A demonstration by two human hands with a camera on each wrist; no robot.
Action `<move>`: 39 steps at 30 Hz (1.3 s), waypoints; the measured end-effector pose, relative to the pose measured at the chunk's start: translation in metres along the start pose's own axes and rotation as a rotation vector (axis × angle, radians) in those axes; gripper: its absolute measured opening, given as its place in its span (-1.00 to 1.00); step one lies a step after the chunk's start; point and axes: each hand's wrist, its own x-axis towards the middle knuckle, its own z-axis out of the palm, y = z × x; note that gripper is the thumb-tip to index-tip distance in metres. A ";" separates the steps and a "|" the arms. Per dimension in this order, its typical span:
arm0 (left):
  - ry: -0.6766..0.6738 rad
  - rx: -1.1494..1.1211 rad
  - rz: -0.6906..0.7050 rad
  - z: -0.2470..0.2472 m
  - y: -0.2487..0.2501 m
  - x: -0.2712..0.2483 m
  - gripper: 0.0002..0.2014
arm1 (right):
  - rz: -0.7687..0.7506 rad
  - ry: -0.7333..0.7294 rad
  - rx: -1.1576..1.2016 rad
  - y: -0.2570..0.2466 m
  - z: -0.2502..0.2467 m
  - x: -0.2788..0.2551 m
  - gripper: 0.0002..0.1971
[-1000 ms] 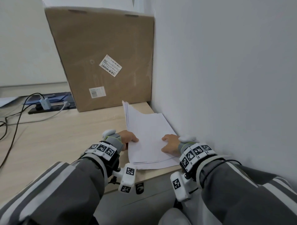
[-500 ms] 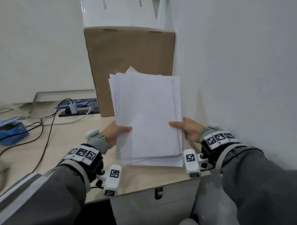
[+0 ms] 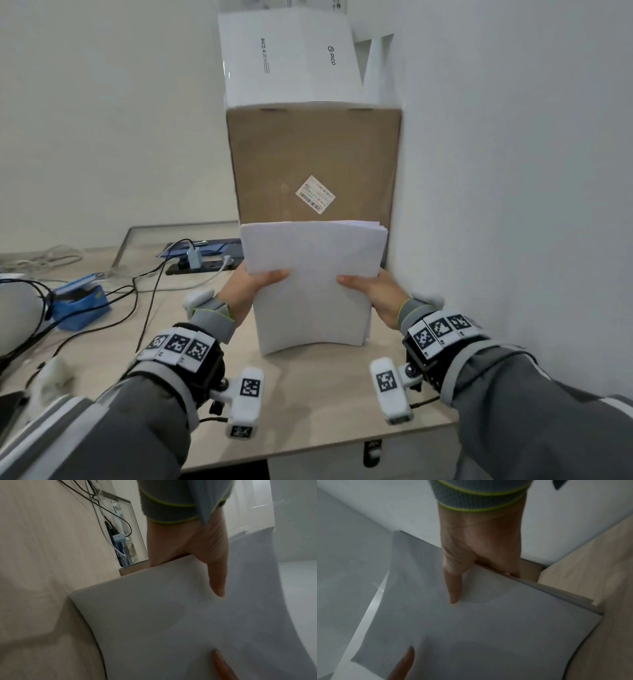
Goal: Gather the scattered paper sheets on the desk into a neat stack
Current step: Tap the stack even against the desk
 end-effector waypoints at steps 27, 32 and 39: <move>0.068 0.002 -0.242 -0.019 -0.077 -0.003 -0.04 | 0.262 -0.054 -0.070 0.064 -0.005 0.007 -0.58; 0.098 -0.015 -0.222 -0.021 -0.077 0.002 -0.05 | 0.249 0.029 -0.025 0.060 0.000 0.019 -0.62; 0.128 0.067 -0.392 -0.024 -0.101 -0.006 -0.11 | 0.445 -0.028 -0.283 0.091 -0.002 0.010 -0.67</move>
